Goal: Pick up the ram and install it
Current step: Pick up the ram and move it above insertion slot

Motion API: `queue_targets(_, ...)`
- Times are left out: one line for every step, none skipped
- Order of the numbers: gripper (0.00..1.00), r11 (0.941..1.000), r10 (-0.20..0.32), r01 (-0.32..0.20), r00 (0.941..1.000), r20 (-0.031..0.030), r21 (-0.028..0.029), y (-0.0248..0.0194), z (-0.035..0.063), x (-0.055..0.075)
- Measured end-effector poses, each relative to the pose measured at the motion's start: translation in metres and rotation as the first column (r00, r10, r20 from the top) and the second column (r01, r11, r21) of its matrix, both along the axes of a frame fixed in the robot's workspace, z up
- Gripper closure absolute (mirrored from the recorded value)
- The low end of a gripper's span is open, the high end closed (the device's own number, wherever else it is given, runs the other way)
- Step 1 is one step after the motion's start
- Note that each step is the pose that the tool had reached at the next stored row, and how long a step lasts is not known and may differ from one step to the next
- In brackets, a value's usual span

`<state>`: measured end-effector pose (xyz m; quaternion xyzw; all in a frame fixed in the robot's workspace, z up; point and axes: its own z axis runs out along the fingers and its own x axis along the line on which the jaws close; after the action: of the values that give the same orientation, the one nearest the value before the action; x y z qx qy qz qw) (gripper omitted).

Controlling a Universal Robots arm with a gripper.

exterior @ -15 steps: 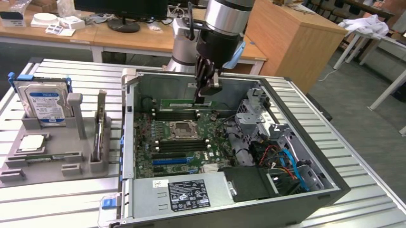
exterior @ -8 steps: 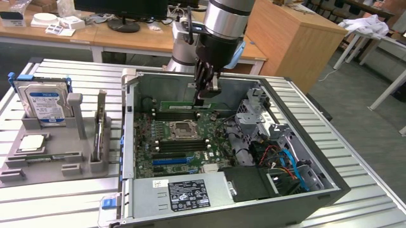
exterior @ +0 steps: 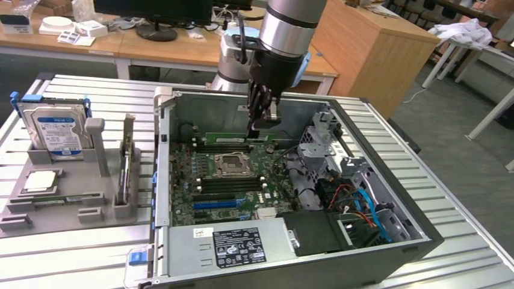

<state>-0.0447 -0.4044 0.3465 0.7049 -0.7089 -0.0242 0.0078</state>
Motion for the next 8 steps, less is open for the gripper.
queue_targets(0.88,1.0000,0.000,0.000,1.0000,0.0000,0.0000,0.0000,0.0000,0.0000)
queue_targets(0.88,1.0000,0.000,0.000,1.0000,0.0000,0.0000,0.0000,0.0000,0.0000)
queue_targets(0.88,1.0000,0.000,0.000,1.0000,0.0000,0.0001,0.0000,0.0000,0.0000)
queue_targets(0.88,1.0000,0.000,0.000,1.0000,0.0000,0.0001,0.0001,-0.0001,0.0000)
queue_targets(0.88,1.0000,0.000,0.000,1.0000,0.0001,0.0003,0.0000,-0.0007,0.0001)
queue_targets(0.88,1.0000,0.000,0.000,1.0000,0.0001,0.0002,-0.0001,-0.0015,0.0001)
queue_targets(0.88,1.0000,0.000,0.000,1.0000,0.0000,0.0001,-0.0004,-0.0024,0.0001)
queue_targets(0.88,1.0000,0.000,0.000,1.0000,0.0000,0.0001,-0.0005,-0.0034,0.0001)
